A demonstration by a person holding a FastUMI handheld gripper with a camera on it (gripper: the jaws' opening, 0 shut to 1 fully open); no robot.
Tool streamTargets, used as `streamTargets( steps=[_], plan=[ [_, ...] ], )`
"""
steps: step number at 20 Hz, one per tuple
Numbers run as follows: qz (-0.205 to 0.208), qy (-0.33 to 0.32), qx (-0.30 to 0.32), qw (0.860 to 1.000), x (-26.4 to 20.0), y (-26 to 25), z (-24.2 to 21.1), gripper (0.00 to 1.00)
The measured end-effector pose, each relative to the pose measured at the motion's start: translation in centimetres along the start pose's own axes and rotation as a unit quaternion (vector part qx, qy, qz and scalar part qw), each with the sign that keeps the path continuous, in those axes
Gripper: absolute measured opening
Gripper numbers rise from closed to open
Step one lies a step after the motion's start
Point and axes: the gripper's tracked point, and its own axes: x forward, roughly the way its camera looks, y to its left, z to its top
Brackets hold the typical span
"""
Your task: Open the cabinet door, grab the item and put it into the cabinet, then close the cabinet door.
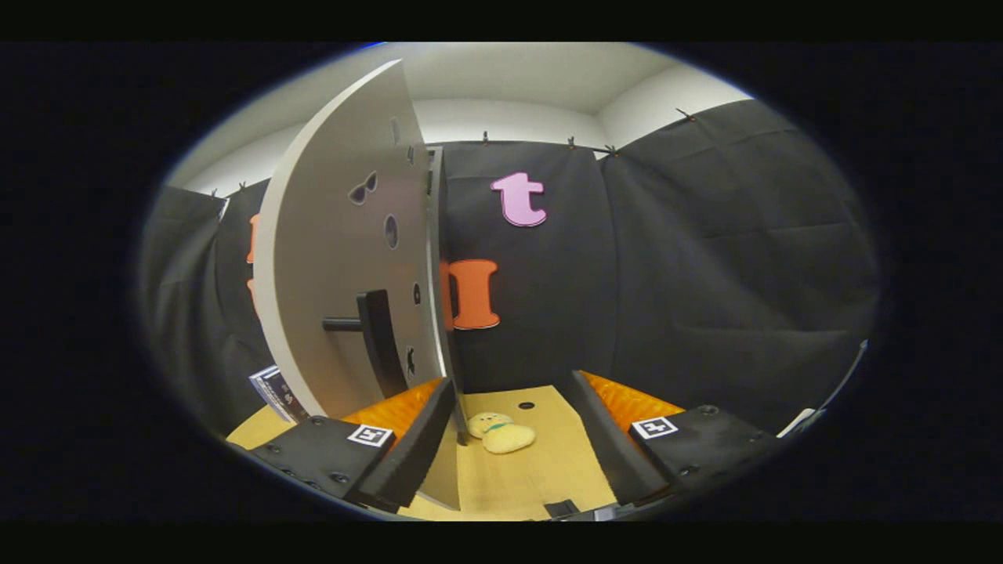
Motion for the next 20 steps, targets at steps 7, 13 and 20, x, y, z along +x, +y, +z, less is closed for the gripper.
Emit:
streamTargets(
  steps=[7, 13, 20],
  plan=[
    [0.016, -0.003, 0.0, 1.0, -0.2, 6.9, 0.0, 0.95],
    [0.045, -0.004, -0.003, 0.999, 0.9, 13.5, -0.3, 0.96],
    [0.093, -0.014, 0.017, 0.995, 4.3, 22.3, -0.5, 0.97]
  ],
)
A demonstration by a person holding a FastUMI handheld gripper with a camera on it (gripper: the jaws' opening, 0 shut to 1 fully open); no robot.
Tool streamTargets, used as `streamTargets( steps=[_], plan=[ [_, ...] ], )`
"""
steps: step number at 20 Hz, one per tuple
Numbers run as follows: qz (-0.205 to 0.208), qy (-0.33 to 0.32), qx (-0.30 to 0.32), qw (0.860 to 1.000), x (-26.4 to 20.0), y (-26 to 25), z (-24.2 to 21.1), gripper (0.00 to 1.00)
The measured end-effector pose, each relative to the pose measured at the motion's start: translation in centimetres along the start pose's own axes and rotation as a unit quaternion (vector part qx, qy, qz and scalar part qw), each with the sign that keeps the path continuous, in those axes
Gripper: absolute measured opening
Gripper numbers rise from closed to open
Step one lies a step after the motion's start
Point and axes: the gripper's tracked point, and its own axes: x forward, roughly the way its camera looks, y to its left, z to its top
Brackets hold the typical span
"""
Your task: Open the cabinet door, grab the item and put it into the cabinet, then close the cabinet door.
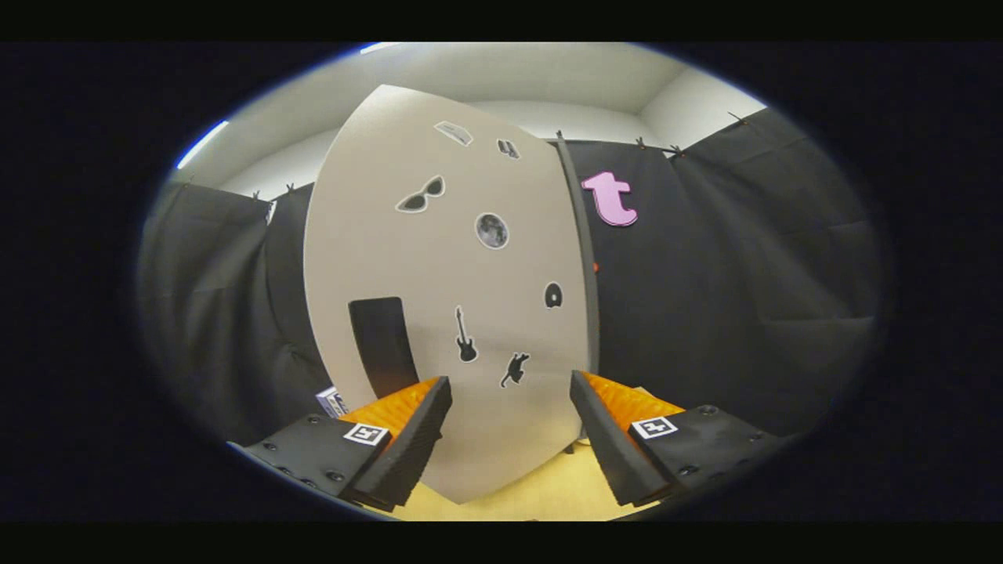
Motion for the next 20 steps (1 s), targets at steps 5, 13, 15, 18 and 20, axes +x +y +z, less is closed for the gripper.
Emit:
streamTargets(
  steps=[5, 13, 15, 18, 20],
  plan=[
    [0.013, -0.001, -0.019, 1.0, 2.2, 3.9, -0.1, 0.97],
    [0.026, 0.012, -0.04, 0.999, 7.0, 7.8, -1.5, 0.95],
    [0.03, 0.016, -0.04, 0.999, 7.4, 7.9, -1.6, 0.96],
    [0.034, 0.02, -0.041, 0.998, 8.8, 8.4, -1.6, 0.96],
    [0.034, 0.021, -0.037, 0.998, 9.9, 8.8, -1.8, 0.96]
  ],
)
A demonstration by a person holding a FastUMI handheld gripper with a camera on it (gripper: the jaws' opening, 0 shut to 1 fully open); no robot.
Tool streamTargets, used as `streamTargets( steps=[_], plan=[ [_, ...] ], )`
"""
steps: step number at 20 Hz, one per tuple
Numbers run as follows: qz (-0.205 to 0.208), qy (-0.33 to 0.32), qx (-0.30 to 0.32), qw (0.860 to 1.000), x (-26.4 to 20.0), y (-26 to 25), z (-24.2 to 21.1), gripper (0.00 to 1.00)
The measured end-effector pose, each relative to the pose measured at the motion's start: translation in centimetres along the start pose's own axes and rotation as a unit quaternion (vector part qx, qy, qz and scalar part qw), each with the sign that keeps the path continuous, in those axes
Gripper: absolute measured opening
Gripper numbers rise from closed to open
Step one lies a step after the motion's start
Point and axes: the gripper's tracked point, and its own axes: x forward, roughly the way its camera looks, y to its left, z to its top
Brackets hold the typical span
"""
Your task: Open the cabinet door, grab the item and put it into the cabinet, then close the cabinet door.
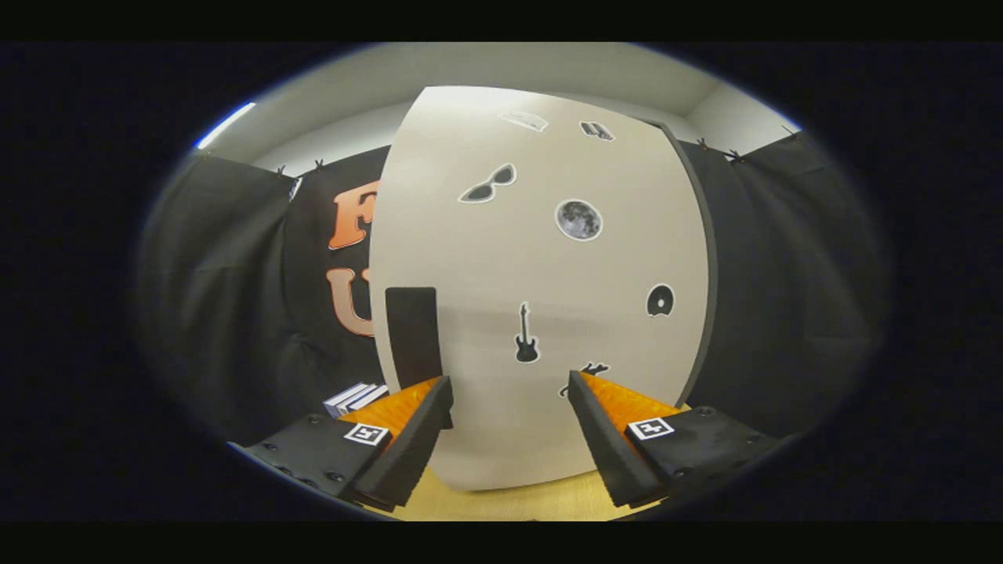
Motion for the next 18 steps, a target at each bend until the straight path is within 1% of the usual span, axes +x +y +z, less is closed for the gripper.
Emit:
streamTargets(
  steps=[3, 12, 18],
  plan=[
    [-0.003, 0.002, 0.004, 1.0, 1.2, 0.4, 0.1, 0.96],
    [-0.025, -0.004, -0.017, 1.0, 3.8, 0.2, 0.1, 0.96],
    [-0.02, 0.0, -0.006, 1.0, 4.3, 0.2, 0.1, 0.96]
  ],
)
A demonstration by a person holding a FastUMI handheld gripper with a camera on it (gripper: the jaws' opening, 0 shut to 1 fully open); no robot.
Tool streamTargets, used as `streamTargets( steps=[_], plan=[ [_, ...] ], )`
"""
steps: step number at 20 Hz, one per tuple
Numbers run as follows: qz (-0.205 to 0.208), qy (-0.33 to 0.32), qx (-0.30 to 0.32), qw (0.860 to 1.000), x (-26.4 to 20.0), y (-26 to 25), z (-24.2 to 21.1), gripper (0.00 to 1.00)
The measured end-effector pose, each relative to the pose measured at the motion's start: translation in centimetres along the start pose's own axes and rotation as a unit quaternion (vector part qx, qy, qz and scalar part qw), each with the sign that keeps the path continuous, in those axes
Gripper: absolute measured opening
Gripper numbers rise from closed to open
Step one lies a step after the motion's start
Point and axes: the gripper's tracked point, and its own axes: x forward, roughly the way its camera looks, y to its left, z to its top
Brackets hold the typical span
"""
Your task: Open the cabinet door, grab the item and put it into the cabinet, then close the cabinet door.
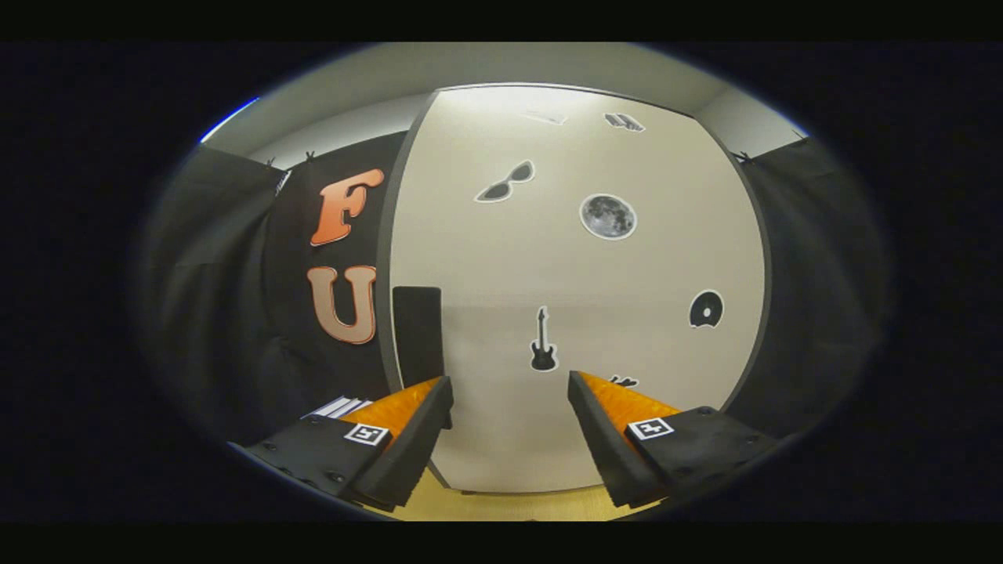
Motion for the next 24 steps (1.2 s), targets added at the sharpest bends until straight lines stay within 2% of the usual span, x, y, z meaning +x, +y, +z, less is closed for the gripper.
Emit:
streamTargets(
  steps=[7, 11, 24],
  plan=[
    [0.011, 0.0, -0.007, 1.0, -2.0, -1.8, 0.1, 0.96],
    [0.003, -0.007, -0.006, 1.0, -6.1, -5.5, 0.6, 0.96],
    [-0.06, -0.015, -0.01, 0.998, -20.5, -19.6, 1.1, 0.95]
  ],
)
